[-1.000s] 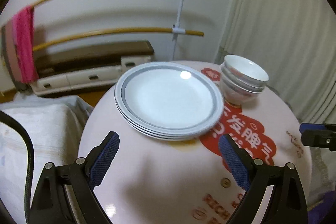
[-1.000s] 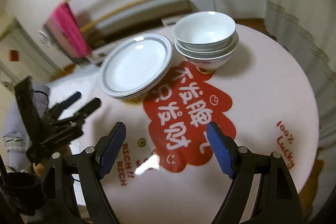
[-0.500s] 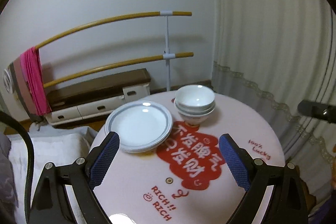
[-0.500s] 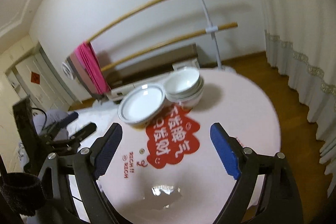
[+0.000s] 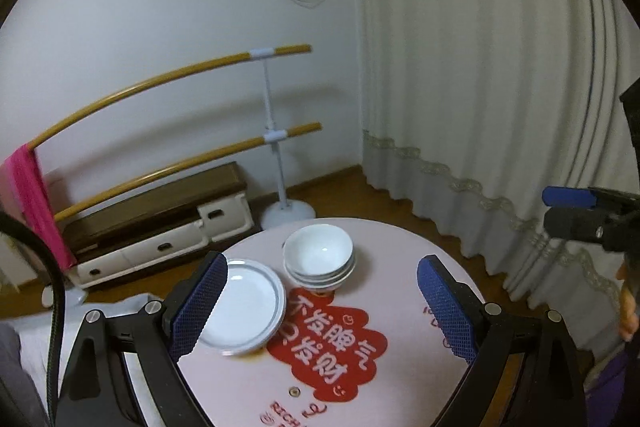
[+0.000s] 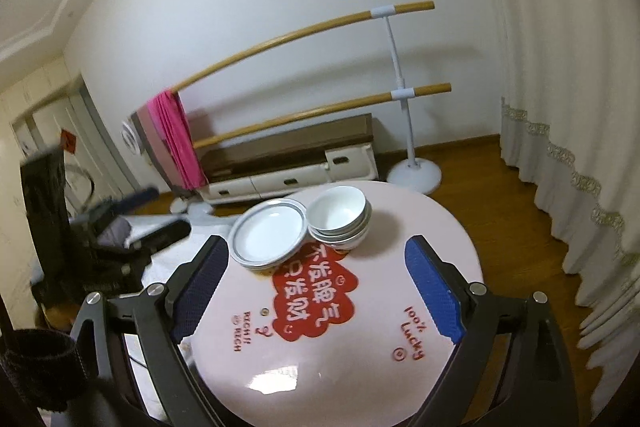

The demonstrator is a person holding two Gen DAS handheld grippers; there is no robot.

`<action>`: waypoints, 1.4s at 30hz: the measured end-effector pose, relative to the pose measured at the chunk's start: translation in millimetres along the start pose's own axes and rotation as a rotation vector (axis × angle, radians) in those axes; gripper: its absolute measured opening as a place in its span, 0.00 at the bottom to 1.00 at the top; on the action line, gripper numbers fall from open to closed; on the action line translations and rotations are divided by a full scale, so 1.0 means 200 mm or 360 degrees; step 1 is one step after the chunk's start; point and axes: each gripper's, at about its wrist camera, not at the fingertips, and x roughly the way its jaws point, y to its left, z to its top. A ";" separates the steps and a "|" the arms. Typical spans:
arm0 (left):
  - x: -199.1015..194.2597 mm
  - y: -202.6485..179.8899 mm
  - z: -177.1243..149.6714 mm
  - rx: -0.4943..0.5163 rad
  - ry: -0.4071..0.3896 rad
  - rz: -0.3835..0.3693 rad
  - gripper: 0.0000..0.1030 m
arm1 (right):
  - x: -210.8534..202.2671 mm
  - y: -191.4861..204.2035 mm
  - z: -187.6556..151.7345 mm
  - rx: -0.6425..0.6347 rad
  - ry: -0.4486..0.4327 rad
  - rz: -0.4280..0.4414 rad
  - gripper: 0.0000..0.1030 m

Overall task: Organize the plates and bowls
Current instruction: 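Move both grippers back down toward the rim of the bowl stack, then close both grippers on the rim of the three-bowl stack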

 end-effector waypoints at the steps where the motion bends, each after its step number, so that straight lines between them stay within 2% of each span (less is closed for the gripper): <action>1: 0.05 0.03 0.04 -0.0001 0.0031 -0.0040 0.91 | 0.02 0.01 0.03 -0.0022 0.0009 -0.0032 0.89; 4: 0.18 0.11 0.11 -0.0020 0.0114 -0.0096 0.91 | 0.14 0.00 0.11 -0.0049 0.0072 -0.0075 0.89; 9: 0.56 0.34 0.20 -0.0159 0.0316 -0.0267 0.91 | 0.49 -0.07 0.18 -0.0001 0.0242 -0.0091 0.89; 16: 1.16 0.58 0.25 -0.0194 0.0578 -0.0290 0.90 | 1.00 -0.28 0.20 0.0174 0.0498 -0.0082 0.89; 18: 1.28 0.60 0.25 -0.0208 0.0629 -0.0291 0.90 | 1.13 -0.34 0.19 0.0213 0.0563 -0.0100 0.88; 22: 1.58 0.66 0.32 -0.0227 0.0742 -0.0316 0.86 | 1.37 -0.43 0.15 0.0302 0.0674 -0.0125 0.82; 28: 1.84 0.61 0.35 -0.0201 0.0819 -0.0306 0.78 | 1.62 -0.51 0.07 0.0378 0.0784 -0.0148 0.63; 31: 1.95 0.55 0.33 -0.0164 0.0835 -0.0311 0.75 | 1.70 -0.53 0.04 0.0411 0.0842 -0.0136 0.56; 36: 2.05 0.50 0.31 -0.0133 0.0843 -0.0297 0.66 | 1.72 -0.53 0.02 0.0416 0.0866 -0.0133 0.54; 38: 2.05 0.46 0.28 -0.0115 0.0839 -0.0282 0.55 | 1.73 -0.52 0.02 0.0410 0.0872 -0.0136 0.48; 42: 2.06 0.40 0.27 -0.0110 0.0867 -0.0275 0.45 | 1.73 -0.49 0.01 0.0388 0.0872 -0.0136 0.39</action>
